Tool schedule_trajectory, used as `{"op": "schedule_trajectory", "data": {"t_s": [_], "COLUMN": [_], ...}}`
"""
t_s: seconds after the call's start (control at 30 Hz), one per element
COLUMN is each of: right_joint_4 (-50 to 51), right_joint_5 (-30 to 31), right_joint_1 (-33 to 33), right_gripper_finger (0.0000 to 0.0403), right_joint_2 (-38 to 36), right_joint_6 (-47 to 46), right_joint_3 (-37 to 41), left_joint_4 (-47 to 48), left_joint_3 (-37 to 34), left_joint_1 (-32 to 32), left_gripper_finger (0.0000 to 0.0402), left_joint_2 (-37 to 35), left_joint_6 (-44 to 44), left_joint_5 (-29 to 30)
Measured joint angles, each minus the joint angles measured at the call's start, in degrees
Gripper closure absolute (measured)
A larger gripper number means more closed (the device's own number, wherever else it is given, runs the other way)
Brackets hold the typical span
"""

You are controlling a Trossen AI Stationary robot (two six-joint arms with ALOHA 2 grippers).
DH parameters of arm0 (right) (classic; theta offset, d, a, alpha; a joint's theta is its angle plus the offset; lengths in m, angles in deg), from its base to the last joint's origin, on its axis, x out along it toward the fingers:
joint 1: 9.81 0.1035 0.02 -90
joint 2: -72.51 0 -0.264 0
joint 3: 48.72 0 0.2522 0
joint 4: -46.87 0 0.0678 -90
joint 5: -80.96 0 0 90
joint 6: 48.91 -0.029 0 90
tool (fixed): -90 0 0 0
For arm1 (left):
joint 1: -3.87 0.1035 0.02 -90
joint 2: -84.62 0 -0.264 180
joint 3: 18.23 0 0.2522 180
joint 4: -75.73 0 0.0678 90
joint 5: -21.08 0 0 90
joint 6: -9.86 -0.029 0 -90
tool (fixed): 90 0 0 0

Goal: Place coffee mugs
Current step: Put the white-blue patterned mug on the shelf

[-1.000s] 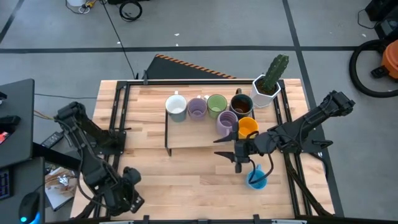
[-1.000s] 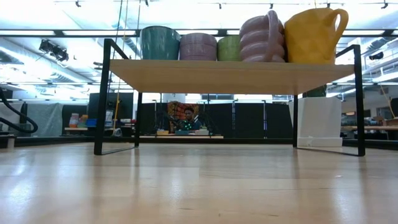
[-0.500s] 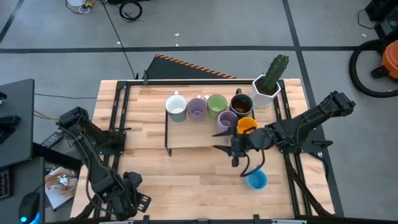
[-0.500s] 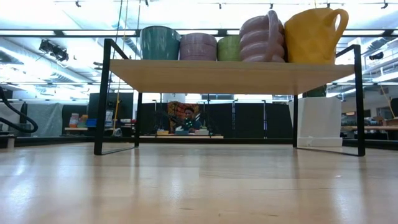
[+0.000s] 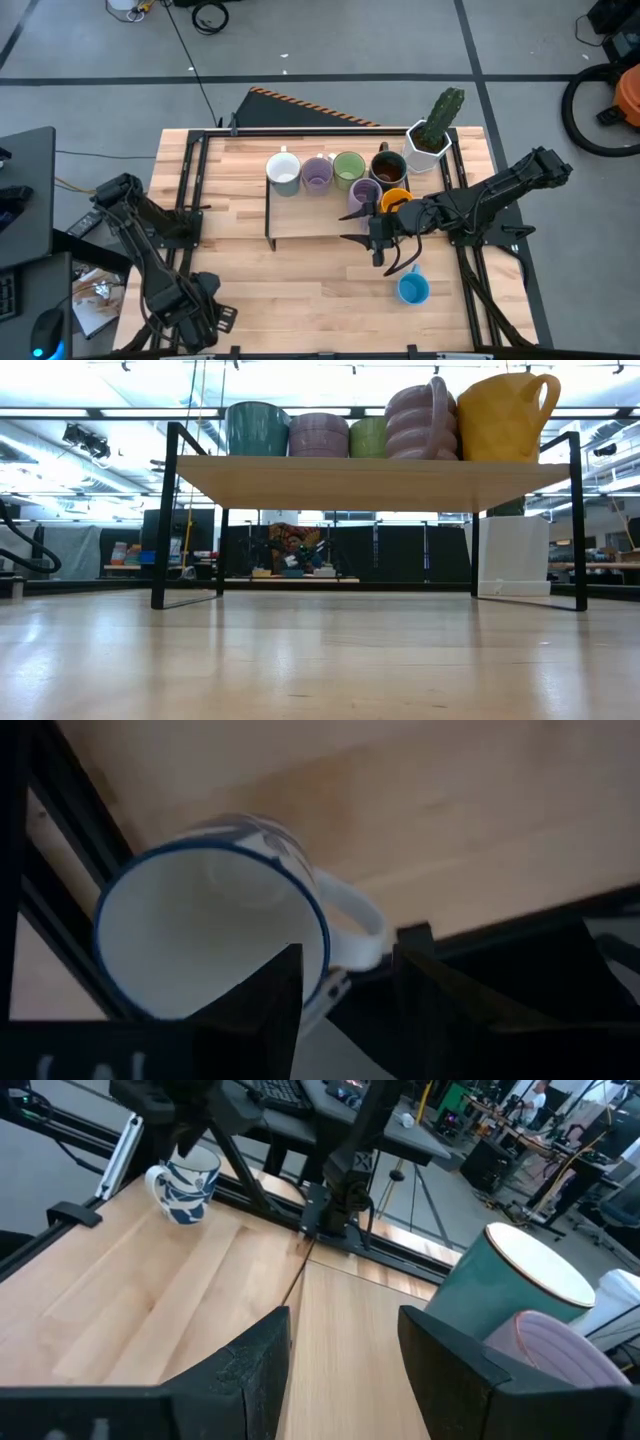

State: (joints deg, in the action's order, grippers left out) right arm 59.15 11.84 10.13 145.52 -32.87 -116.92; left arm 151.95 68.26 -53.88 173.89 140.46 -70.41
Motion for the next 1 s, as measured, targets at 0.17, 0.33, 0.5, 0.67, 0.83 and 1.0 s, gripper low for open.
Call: {"op": "schedule_trajectory", "data": {"t_s": [0.17,0.33,0.5,0.67,0.83,1.0], "right_joint_4": [0.02,-0.13,-0.18,-0.21,-0.18,-0.26], "right_joint_5": [0.00,0.00,-0.02,-0.02,0.00,-0.01], "right_joint_1": [0.00,0.00,0.00,0.00,0.00,0.00], "right_gripper_finger": [0.0210,0.0210,0.0210,0.0210,0.0210,0.0210], "right_joint_2": [0.00,0.00,0.00,0.00,0.00,0.00], "right_joint_6": [-0.16,-0.77,-0.90,-0.90,-0.94,-1.05], "right_joint_3": [0.00,0.00,0.00,0.00,0.00,0.00], "left_joint_4": [2.17,2.53,2.76,2.53,1.72,1.41], "left_joint_3": [0.02,0.02,0.00,0.00,0.00,0.00], "left_joint_1": [-0.01,0.06,0.38,0.95,1.08,2.24], "left_gripper_finger": [0.0239,0.0239,0.0239,0.0240,0.0258,0.0297], "left_joint_2": [2.64,4.79,6.94,8.18,9.30,9.31], "left_joint_6": [-0.72,-1.08,-2.39,-4.67,-8.05,-13.04], "left_joint_5": [0.30,0.43,0.44,0.36,0.08,-0.25]}}
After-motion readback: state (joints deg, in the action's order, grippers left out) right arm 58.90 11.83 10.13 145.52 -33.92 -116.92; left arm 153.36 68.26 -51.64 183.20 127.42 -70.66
